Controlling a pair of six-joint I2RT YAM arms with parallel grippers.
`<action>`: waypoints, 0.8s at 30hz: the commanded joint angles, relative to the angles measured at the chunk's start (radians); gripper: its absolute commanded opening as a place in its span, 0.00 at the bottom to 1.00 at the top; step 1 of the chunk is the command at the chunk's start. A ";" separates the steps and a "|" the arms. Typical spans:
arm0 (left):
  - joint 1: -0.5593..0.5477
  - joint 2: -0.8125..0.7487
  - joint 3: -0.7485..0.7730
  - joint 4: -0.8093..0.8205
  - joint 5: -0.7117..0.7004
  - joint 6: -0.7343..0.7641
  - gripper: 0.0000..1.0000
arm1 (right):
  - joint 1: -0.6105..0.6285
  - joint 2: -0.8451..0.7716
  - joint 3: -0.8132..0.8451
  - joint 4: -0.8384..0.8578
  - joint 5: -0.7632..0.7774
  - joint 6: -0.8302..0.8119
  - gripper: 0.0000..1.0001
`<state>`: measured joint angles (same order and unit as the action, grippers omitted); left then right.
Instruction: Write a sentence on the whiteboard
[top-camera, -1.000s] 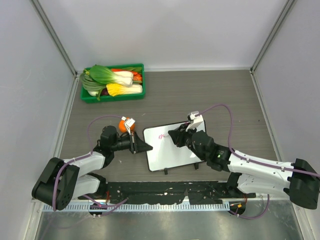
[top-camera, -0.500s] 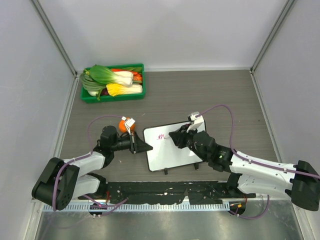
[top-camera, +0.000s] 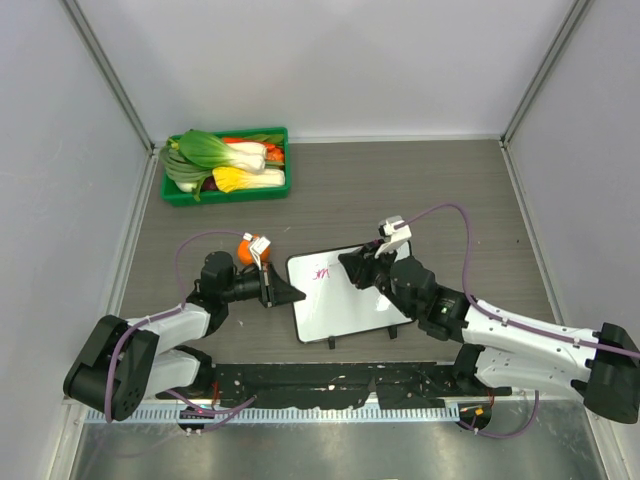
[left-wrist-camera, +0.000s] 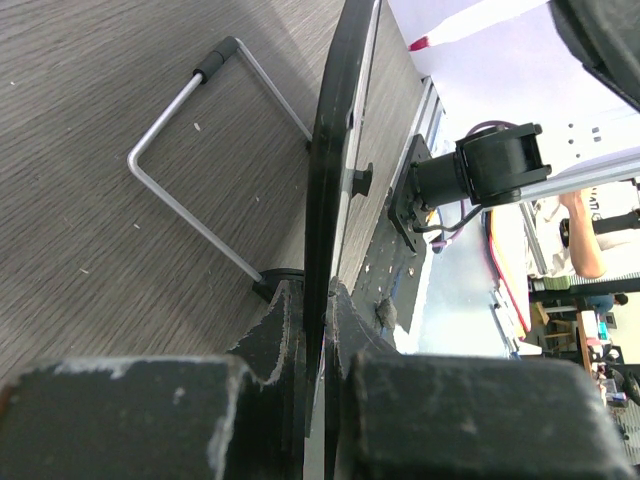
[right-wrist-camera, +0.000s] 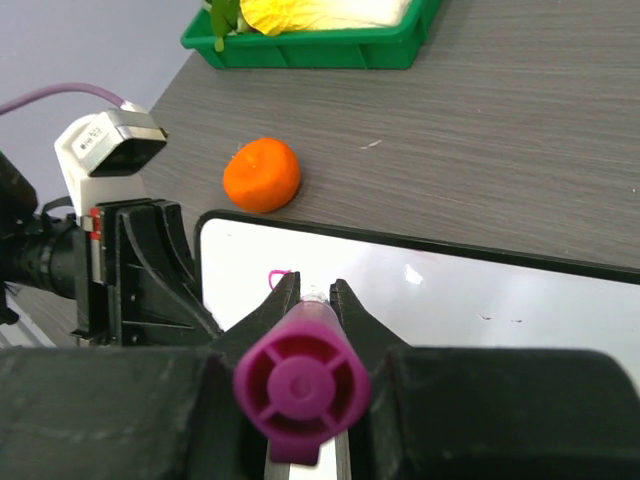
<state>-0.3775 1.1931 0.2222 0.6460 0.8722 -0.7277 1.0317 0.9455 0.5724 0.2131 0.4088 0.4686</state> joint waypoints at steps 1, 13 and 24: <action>0.005 0.003 -0.004 -0.051 -0.108 0.083 0.00 | -0.005 0.030 0.041 0.029 0.042 -0.018 0.01; 0.005 0.002 -0.004 -0.052 -0.108 0.083 0.00 | -0.010 0.065 0.001 0.025 0.058 -0.001 0.01; 0.005 0.005 -0.004 -0.052 -0.108 0.083 0.00 | -0.012 0.035 -0.058 0.003 0.027 0.048 0.01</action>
<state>-0.3775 1.1927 0.2222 0.6411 0.8715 -0.7280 1.0252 0.9981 0.5453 0.2245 0.4240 0.4973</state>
